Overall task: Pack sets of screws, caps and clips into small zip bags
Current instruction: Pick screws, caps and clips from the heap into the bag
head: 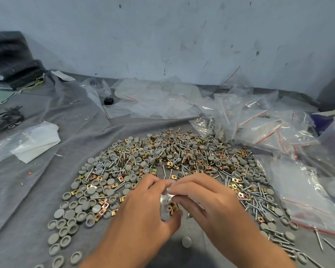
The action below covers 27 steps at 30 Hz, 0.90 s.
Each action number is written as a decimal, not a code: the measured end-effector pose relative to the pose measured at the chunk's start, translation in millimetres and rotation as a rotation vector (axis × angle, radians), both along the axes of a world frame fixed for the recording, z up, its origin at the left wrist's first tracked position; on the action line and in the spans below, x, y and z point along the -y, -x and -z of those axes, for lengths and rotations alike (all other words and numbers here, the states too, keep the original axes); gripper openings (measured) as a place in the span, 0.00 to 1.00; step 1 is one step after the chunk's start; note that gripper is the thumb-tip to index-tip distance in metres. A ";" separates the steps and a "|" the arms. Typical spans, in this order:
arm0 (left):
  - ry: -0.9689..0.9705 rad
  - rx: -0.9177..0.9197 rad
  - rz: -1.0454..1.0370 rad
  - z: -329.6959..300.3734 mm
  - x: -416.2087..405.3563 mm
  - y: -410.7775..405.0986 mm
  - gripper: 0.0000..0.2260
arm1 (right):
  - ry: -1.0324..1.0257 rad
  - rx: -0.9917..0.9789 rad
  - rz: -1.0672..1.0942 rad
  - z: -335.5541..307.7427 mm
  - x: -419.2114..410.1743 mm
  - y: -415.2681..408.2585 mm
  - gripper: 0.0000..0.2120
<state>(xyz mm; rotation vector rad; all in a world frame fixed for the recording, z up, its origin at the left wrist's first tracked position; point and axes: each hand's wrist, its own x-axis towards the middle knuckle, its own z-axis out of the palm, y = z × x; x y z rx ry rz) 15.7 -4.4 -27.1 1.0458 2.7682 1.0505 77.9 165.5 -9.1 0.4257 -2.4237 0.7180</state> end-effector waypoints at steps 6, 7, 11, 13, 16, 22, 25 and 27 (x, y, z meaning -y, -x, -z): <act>0.023 0.035 0.007 1.7 -0.4 1.7 0.28 | -0.118 -0.024 -0.005 1.7 3.9 1.3 0.03; 0.030 0.031 -0.001 2.9 -0.4 1.7 0.29 | -0.155 -0.040 0.012 2.4 4.2 2.2 0.03; 0.026 0.008 -0.026 5.4 -2.1 1.7 0.31 | -0.253 -0.067 0.067 3.8 4.0 4.4 0.04; 0.022 0.003 -0.032 6.1 -2.3 1.7 0.31 | -0.262 -0.074 0.080 3.9 3.5 4.6 0.03; 0.025 0.006 -0.032 5.9 -1.7 1.7 0.31 | -0.252 -0.079 0.087 2.7 3.4 4.5 0.03; 0.049 -0.010 -0.021 2.9 -2.8 -0.3 0.32 | -0.235 -0.065 0.090 1.7 1.3 2.7 0.03; 0.045 0.006 -0.017 0.6 -2.7 -0.8 0.29 | -0.219 -0.059 0.084 1.4 1.6 2.8 0.06; 0.041 0.007 -0.012 -1.5 -2.6 -1.3 0.24 | -0.203 -0.077 0.089 1.3 1.1 2.8 0.05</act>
